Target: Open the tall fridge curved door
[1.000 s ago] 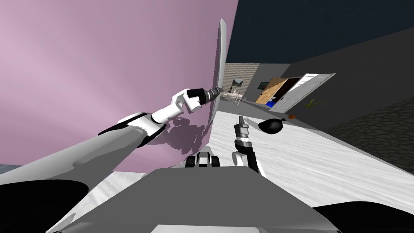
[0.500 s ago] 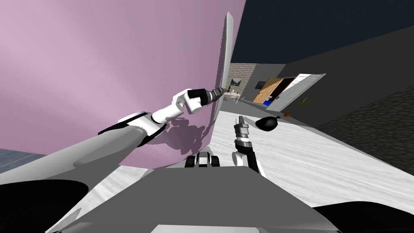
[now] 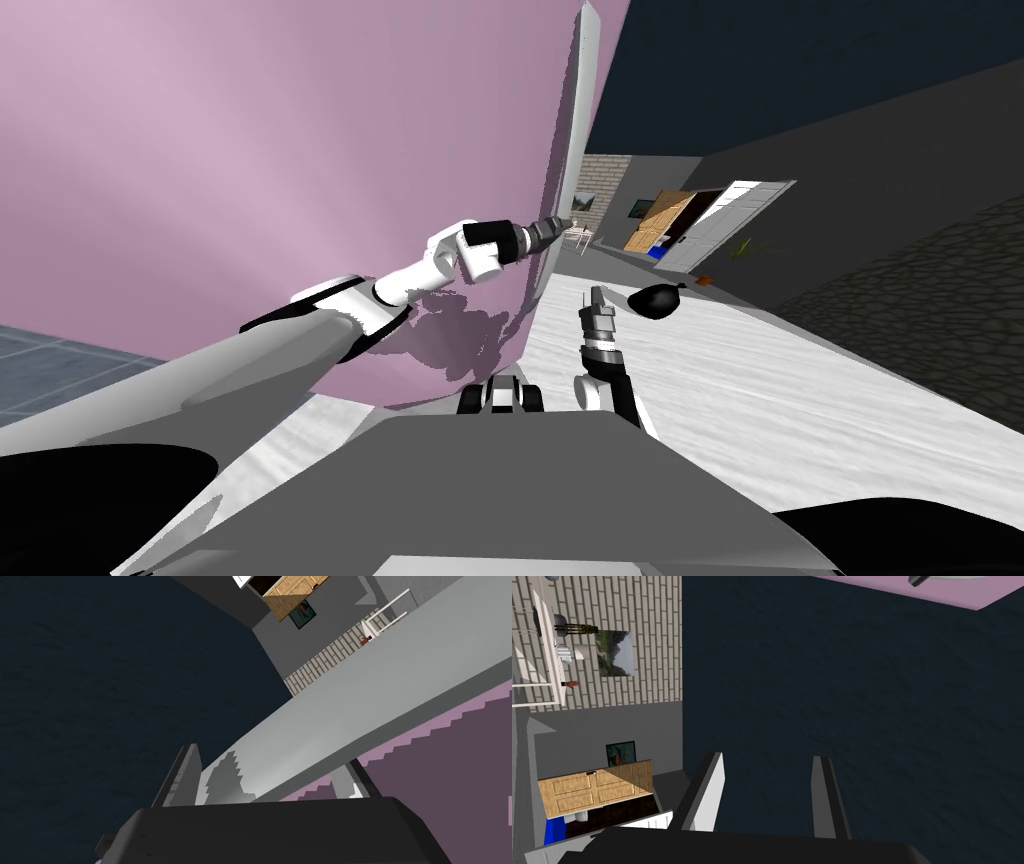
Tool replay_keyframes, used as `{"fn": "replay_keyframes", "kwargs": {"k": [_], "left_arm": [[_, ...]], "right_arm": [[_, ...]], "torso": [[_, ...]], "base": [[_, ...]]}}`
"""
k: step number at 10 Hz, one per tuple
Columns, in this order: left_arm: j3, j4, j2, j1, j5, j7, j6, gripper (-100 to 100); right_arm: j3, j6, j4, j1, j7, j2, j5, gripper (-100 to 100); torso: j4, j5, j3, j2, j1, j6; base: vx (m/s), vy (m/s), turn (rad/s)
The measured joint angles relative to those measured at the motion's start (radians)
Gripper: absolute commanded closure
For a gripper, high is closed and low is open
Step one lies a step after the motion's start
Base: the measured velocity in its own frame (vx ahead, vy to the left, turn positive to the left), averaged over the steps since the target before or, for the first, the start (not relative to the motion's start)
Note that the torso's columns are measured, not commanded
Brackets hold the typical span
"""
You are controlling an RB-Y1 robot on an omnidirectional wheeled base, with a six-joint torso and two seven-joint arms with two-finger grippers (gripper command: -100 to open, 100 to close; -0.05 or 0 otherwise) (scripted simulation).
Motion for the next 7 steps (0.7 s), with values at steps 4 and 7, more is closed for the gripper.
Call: {"fn": "replay_keyframes", "kwargs": {"k": [4, 7], "left_arm": [[-0.009, -0.061, 0.011, 0.000, 0.018, 0.014, 0.000, 100], [-0.016, -0.085, -0.004, -0.017, 0.015, 0.029, 0.018, -100]], "right_arm": [[0.000, 0.000, 0.000, 0.000, 0.000, 0.000, 0.000, 0], [0.000, 0.000, 0.000, 0.000, 0.000, 0.000, 0.000, 0]], "torso": [[0.002, -0.001, 0.002, 0.003, 0.003, 0.004], [-0.001, 0.002, 0.001, -0.001, -0.001, -0.003]], "base": [[-0.116, 0.018, -0.022], [-0.103, 0.044, -0.141]]}}
